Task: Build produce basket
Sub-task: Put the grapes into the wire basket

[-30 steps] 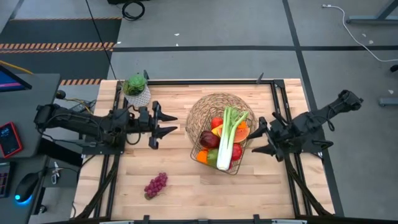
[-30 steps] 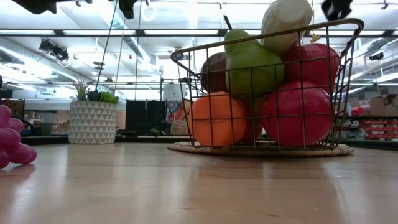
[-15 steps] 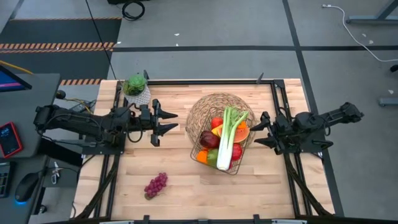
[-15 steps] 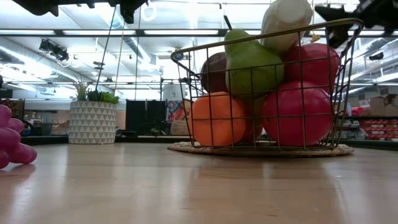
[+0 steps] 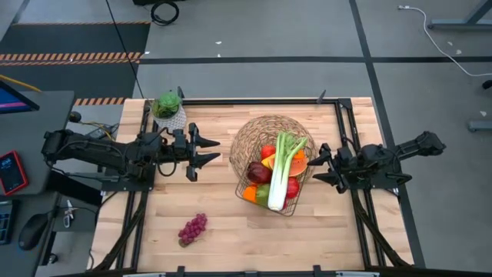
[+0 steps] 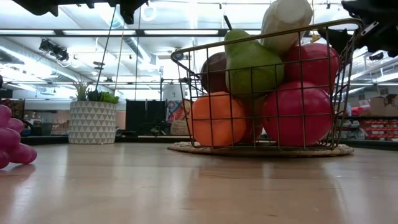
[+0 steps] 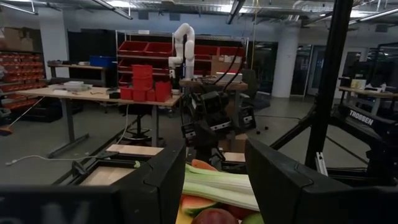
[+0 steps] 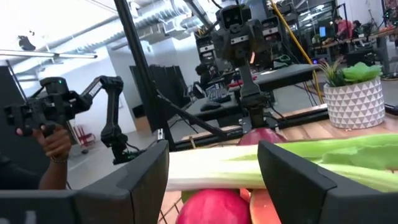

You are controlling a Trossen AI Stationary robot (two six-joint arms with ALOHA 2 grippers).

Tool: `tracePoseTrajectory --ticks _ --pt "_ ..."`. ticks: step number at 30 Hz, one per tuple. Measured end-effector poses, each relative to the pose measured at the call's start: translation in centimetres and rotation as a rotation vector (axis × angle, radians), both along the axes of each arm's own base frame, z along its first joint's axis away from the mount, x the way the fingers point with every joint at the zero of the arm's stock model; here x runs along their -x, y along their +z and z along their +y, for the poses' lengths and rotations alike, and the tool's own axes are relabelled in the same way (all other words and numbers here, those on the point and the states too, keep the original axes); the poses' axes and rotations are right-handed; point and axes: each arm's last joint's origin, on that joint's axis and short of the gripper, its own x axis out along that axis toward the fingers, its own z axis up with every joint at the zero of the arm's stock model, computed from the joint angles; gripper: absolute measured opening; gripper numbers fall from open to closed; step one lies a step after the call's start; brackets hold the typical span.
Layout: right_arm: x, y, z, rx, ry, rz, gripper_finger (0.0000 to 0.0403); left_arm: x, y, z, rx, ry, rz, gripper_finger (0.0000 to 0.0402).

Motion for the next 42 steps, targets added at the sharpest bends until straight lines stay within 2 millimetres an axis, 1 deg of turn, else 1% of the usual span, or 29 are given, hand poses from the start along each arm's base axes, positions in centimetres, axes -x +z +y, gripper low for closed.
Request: tracePoseTrajectory --ticks 4,8,13,18,21,23,25,28,31,34,36,39,42 --pt "0.0 -0.7 -0.1 0.020 -0.027 0.065 0.0250 0.0 0.0 0.0 0.001 0.000 0.000 0.0172" --pt "-0.1 -1.4 -0.3 -0.028 -0.112 0.148 0.0250 0.0 0.0 0.0 -0.002 0.000 0.005 0.0172" --pt "-0.1 -1.3 -0.4 -0.042 -0.125 0.143 0.0250 -0.1 -0.6 -0.2 -0.050 -0.003 0.067 0.0172" --pt "-0.1 -1.3 -0.4 -0.048 -0.125 0.142 0.0250 -0.2 -0.5 -1.7 -0.049 -0.074 0.099 0.0172" --pt "-0.1 -1.3 -0.4 -0.048 -0.125 0.142 0.0250 -0.3 0.1 -2.7 -0.066 -0.123 0.184 0.0172" --pt "-0.1 -1.3 -0.4 -0.049 -0.125 0.141 0.0250 -0.7 0.1 -3.4 -0.052 -0.152 0.259 0.0172" --pt "-0.1 -1.3 -0.4 -0.048 -0.125 0.141 0.0250 -0.8 -0.7 -3.9 -0.017 -0.172 0.377 0.0172" --pt "-0.1 -1.3 -0.4 -0.049 -0.126 0.140 0.0250 -0.7 -1.6 -4.4 0.088 -0.180 0.535 0.0172" --pt "-0.1 -1.3 -0.4 -0.049 -0.127 0.140 0.0250 0.1 -3.8 -5.2 0.226 -0.155 0.764 0.0172" --pt "-0.1 -1.3 -0.4 -0.050 -0.127 0.138 0.0250 0.8 -5.1 -6.4 0.344 -0.163 0.915 0.0172" --pt "-0.1 -1.2 -0.4 -0.052 -0.127 0.133 0.0250 0.9 -5.6 -7.7 0.424 -0.205 0.965 0.0172" --pt "-0.1 -1.2 -0.4 -0.052 -0.127 0.131 0.0250 0.9 -6.1 -9.8 0.521 -0.263 0.990 0.0172" --pt "-0.1 -1.2 -0.4 -0.053 -0.127 0.129 0.0250 0.8 -6.6 -11.4 0.613 -0.266 1.011 0.0172"
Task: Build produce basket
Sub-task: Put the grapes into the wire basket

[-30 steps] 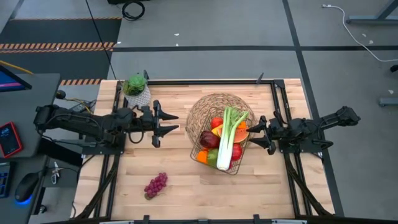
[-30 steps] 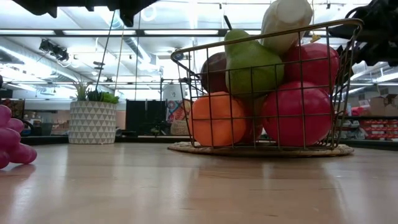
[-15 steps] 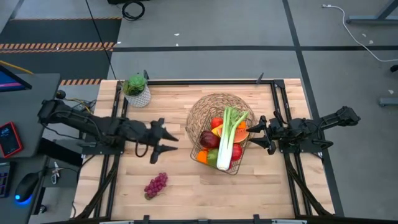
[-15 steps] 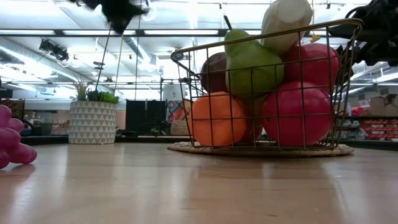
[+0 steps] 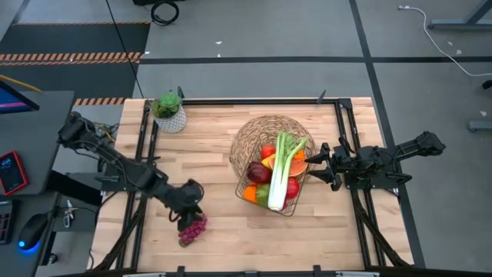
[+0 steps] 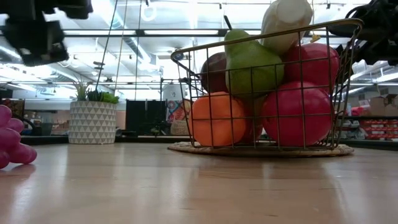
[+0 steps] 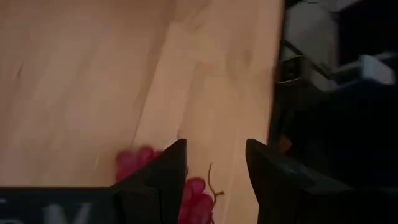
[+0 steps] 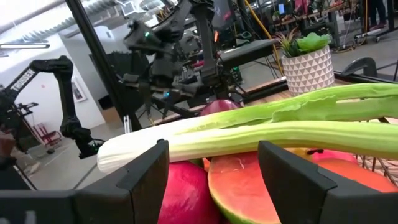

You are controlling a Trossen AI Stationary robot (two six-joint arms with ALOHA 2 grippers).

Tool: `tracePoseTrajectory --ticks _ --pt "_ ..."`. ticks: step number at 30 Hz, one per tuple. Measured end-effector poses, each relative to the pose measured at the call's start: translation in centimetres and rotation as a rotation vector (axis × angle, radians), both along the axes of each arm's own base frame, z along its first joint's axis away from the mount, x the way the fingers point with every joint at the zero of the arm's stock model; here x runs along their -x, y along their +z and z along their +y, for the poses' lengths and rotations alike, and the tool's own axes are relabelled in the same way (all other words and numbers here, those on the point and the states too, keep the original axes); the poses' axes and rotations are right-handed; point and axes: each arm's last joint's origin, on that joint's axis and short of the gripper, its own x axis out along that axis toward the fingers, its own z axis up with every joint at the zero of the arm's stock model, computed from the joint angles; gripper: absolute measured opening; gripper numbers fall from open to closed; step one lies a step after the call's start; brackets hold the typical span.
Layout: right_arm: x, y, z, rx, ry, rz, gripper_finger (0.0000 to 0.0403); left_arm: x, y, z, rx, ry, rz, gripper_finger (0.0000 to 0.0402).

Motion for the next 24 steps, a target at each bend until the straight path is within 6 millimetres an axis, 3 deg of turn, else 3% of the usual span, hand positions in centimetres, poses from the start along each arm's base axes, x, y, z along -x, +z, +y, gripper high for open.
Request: tracePoseTrajectory --ticks 5,14,19,24 --pt "0.0 0.0 0.0 0.000 0.000 -0.001 0.0250 -0.5 0.5 -2.8 -0.020 0.068 0.107 0.0172" --pt "0.0 0.0 0.0 0.000 0.000 -0.001 0.0250 -3.0 2.3 -7.8 -0.219 0.080 0.364 0.0172" --pt "0.0 0.0 0.0 0.000 0.000 -0.001 0.0250 -3.7 0.5 -9.3 -0.214 0.197 0.487 0.0187" --pt "0.0 0.0 0.0 0.000 0.000 -0.001 0.0250 -4.0 -1.1 -10.0 -0.158 0.237 0.602 0.0245"
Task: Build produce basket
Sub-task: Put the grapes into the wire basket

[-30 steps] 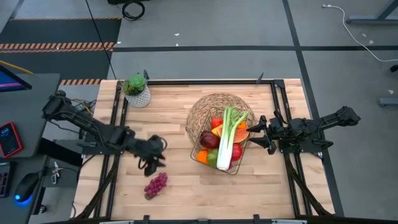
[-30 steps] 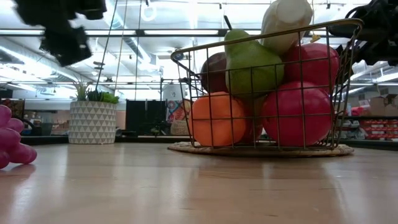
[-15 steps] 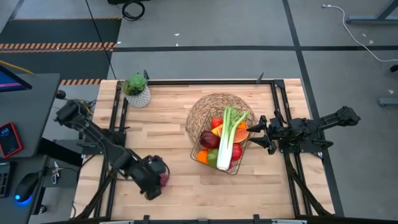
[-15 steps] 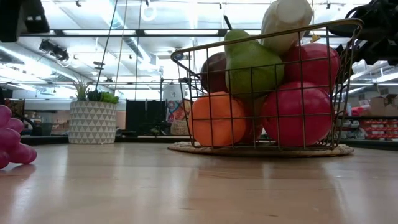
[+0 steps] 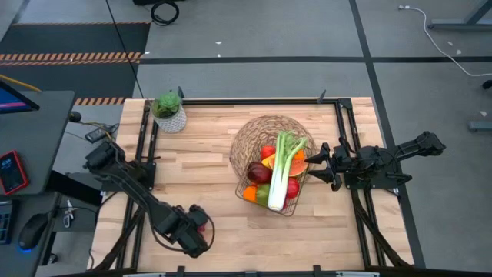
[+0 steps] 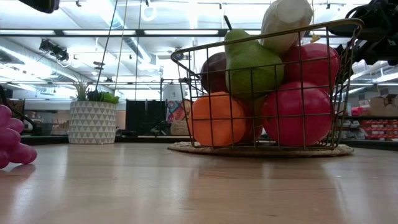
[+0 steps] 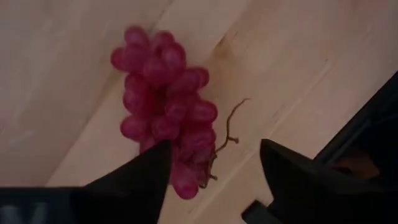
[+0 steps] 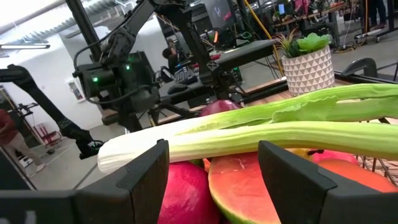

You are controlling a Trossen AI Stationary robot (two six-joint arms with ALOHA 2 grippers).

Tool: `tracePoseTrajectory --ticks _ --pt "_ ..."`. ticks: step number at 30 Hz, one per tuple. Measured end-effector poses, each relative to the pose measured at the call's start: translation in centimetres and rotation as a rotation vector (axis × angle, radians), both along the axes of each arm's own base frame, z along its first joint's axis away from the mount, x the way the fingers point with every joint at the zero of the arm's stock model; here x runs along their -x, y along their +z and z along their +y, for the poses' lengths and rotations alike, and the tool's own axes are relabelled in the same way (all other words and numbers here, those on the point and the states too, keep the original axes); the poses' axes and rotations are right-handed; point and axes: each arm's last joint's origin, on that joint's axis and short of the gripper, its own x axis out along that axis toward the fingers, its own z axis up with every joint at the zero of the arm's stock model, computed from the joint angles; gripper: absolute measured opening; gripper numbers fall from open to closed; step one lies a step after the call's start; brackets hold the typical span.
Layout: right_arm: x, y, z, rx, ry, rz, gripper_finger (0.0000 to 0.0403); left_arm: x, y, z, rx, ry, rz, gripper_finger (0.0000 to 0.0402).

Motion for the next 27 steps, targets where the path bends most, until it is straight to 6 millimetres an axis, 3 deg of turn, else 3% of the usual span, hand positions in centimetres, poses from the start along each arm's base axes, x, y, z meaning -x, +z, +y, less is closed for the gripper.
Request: tracePoseTrajectory --ticks 5,9,27 --pt "0.0 0.0 0.0 0.000 0.000 0.000 0.0250 0.0 -0.2 0.1 0.007 0.042 0.016 0.0312" --pt "0.0 0.0 0.0 0.000 0.001 0.000 0.0250 0.5 -1.4 0.6 -0.014 0.106 0.053 0.0334" --pt "0.0 0.0 0.0 0.000 0.001 0.000 0.0250 0.7 -5.3 0.8 -0.026 0.028 0.065 0.0311"
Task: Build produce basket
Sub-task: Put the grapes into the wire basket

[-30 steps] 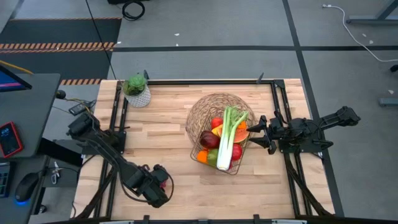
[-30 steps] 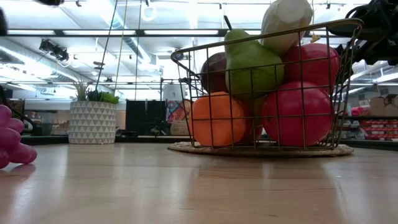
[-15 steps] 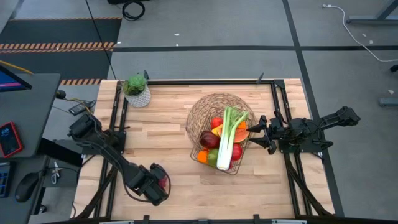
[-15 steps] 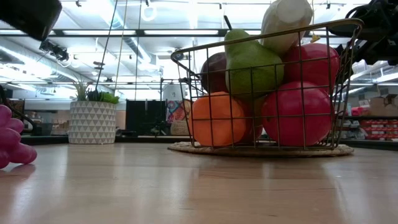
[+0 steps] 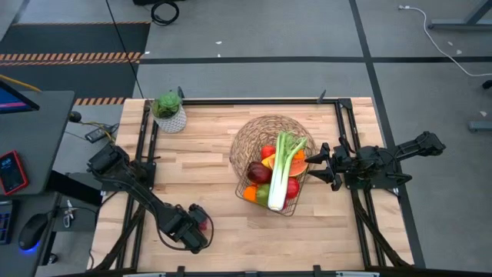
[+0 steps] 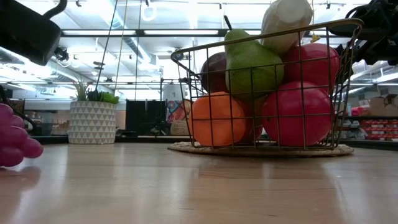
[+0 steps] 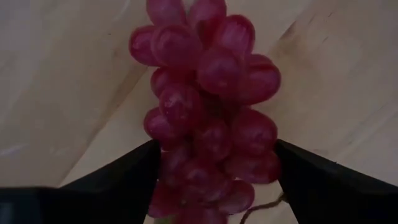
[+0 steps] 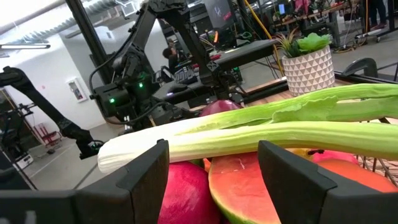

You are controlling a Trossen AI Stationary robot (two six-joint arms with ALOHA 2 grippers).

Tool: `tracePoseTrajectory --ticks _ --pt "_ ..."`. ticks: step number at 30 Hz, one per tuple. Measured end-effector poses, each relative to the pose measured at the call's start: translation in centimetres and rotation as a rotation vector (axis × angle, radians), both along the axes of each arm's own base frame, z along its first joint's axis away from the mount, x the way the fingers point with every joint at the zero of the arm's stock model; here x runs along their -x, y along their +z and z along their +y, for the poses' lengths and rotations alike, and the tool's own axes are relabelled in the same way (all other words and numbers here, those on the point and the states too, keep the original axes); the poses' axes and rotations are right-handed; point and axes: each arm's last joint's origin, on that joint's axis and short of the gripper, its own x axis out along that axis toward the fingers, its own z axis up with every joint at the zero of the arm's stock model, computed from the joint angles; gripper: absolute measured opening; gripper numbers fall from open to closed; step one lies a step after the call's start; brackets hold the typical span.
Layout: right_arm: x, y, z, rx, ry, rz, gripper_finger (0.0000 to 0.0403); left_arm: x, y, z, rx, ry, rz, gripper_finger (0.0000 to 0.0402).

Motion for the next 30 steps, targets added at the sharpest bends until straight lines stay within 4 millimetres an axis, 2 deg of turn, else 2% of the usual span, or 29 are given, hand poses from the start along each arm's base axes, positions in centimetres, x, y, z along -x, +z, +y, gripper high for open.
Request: tracePoseTrajectory --ticks 10,23,30 --pt "0.00 0.00 0.00 0.000 0.000 0.000 0.0250 -0.15 0.02 0.12 -0.002 -0.017 -0.006 0.0272" --pt "0.00 0.00 0.00 0.000 0.000 0.000 0.0250 -0.11 0.07 0.22 0.009 -0.140 0.014 0.0179" --pt "0.00 0.00 0.00 0.000 0.000 0.000 0.0250 0.07 0.11 0.38 -0.004 -0.203 0.035 0.0151"
